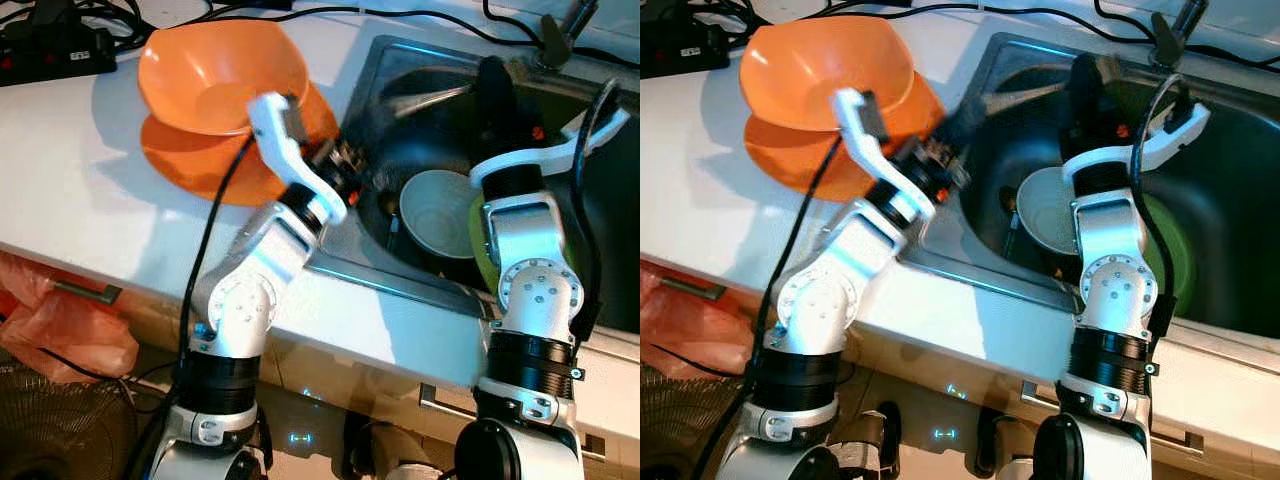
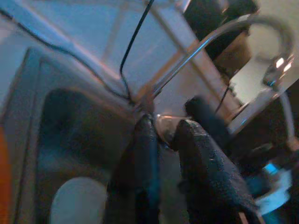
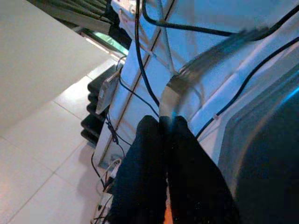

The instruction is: Kitchen organization

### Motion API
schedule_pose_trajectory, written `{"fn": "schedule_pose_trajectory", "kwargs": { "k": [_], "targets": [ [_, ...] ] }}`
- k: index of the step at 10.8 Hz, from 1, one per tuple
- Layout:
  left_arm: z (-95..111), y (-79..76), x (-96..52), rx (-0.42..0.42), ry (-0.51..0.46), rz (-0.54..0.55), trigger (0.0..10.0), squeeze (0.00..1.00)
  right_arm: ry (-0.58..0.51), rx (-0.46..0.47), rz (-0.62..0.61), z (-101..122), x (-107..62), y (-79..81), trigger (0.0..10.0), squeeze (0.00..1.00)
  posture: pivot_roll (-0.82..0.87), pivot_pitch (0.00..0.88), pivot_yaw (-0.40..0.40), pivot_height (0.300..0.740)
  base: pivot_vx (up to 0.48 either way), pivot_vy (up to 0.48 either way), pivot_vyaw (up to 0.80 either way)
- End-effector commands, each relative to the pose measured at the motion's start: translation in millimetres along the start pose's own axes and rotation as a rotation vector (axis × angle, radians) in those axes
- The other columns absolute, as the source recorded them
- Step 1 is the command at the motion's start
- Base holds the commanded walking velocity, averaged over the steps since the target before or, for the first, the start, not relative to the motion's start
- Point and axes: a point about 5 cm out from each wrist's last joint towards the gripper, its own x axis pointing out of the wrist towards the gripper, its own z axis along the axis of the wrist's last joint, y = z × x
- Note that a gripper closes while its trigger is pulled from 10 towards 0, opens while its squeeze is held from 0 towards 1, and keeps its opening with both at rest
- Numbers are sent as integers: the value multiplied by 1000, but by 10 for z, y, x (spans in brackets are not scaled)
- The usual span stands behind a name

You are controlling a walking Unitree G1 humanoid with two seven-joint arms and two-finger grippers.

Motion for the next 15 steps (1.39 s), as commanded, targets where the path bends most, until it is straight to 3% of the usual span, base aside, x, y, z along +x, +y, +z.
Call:
{"fn": "schedule_pose_trajectory", "kwargs": {
  "k": [1, 5, 7, 8, 11, 13, 15],
  "targets": [
    [-140, -39, 26, 10, 77, 2, 10000, 1000, -1, -1, 12, 9, -6, 32, 0, 0, 113, 252, -13, 740, 0, 0, 0],
    [-260, -24, 24, 110, 177, 35, 10000, 1000, -16, -3, -3, 42, -1, 19, 0, 0, 117, 257, -16, 740, 0, 0, 0],
    [-271, -7, 25, 218, 220, 47, 10000, 988, -26, -9, -10, 66, 10, 9, 0, 0, 117, 258, -17, 740, 0, 0, 0],
    [-241, -14, 28, 312, 233, 36, 10000, 0, -38, -18, -19, 92, 16, -2, 0, 0, 118, 257, -18, 740, 0, 0, 0],
    [-118, -142, 36, 448, 228, -32, 10000, 0, -75, -80, -58, 182, 29, -66, 0, 0, 127, 256, -20, 740, 0, 0, 0],
    [-129, -135, 24, 546, 254, -39, 10000, 0, -57, -139, -49, 170, 34, -61, 0, 0, 129, 256, -23, 740, 0, 0, 0],
    [-111, -96, -16, 554, 260, -26, 10000, 0, -44, -216, -65, 175, 31, -97, 0, 0, 128, 255, -27, 740, 0, 0, 0]
  ]
}}
